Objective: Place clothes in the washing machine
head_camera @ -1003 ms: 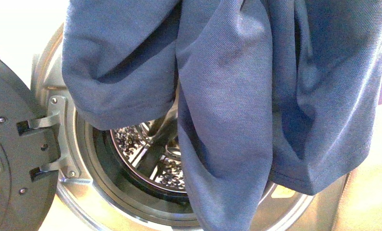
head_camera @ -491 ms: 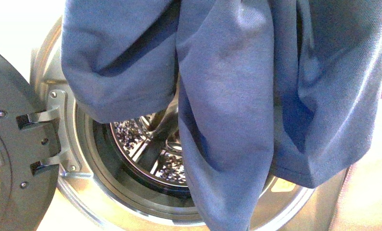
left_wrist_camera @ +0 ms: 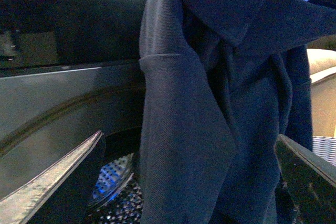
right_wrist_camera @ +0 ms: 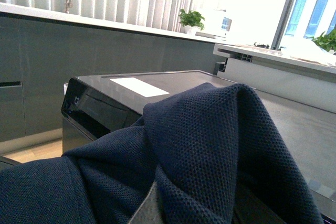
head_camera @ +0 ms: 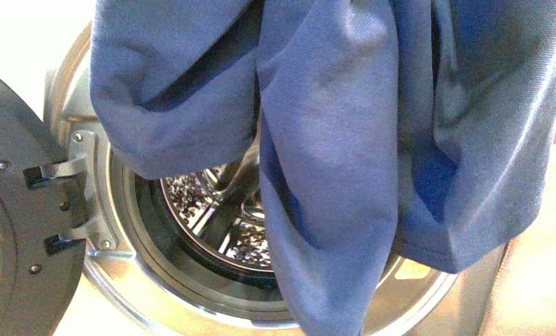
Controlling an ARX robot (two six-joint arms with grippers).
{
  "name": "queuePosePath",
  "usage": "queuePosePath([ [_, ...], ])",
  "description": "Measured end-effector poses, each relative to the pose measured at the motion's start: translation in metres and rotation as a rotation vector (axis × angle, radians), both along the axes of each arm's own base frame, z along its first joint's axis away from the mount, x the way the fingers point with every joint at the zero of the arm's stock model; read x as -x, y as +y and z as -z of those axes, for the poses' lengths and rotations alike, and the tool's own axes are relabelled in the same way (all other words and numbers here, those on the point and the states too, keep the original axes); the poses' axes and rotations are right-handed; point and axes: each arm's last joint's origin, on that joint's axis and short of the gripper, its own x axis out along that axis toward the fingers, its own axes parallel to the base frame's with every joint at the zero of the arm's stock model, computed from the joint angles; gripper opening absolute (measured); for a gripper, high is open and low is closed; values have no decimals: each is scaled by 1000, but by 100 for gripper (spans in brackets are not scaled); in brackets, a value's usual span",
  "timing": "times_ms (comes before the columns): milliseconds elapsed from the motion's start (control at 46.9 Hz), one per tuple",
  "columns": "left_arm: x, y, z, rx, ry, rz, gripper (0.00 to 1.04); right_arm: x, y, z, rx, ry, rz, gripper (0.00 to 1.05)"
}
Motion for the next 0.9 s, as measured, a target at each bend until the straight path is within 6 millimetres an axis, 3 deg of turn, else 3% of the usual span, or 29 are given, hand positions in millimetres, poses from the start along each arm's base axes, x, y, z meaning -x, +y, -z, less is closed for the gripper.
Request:
queuePosePath([
  [107,-21,-6,5,-32,50,122,98,0,0,0,0,0,0,9],
  [299,-61,-13,7,-12,124,70,98,0,0,0,0,0,0,9],
  [384,-68,-15,6,-8,129,64,98,0,0,0,0,0,0,9],
  [555,-71,-29,4,-11,125,145,98,0,0,0,0,0,0,9],
  [896,-59,-72,2,-30,89,393,98,0,0,0,0,0,0,9],
])
